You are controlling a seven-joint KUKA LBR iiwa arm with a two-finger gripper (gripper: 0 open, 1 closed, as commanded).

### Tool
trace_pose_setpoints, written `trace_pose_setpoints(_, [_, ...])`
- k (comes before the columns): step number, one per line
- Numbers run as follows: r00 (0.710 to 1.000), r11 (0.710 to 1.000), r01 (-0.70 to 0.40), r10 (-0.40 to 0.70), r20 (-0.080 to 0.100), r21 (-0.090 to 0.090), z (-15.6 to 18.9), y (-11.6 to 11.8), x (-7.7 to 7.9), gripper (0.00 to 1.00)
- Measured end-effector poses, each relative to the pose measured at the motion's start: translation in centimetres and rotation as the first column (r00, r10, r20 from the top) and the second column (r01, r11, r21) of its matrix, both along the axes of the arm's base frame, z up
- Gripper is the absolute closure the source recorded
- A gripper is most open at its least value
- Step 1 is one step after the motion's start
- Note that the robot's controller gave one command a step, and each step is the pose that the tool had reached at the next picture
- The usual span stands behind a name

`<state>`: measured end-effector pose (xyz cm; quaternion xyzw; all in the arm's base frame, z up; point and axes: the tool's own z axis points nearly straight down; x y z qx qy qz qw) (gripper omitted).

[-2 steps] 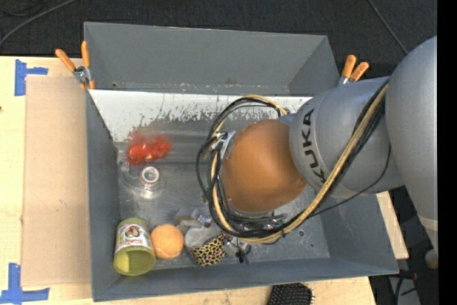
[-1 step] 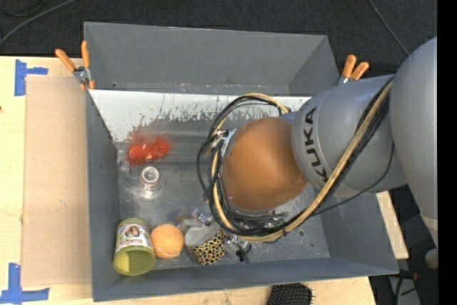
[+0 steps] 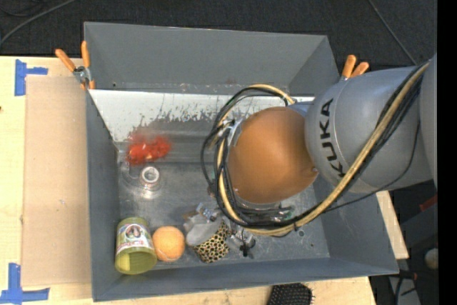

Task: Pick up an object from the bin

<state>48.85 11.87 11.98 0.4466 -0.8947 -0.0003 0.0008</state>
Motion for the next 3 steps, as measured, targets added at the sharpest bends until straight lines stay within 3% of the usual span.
trace_pose_setpoints(3, [1.000,1.000,0.004,-0.004,0.006,0.003,6.1,0.1,0.1,1.00])
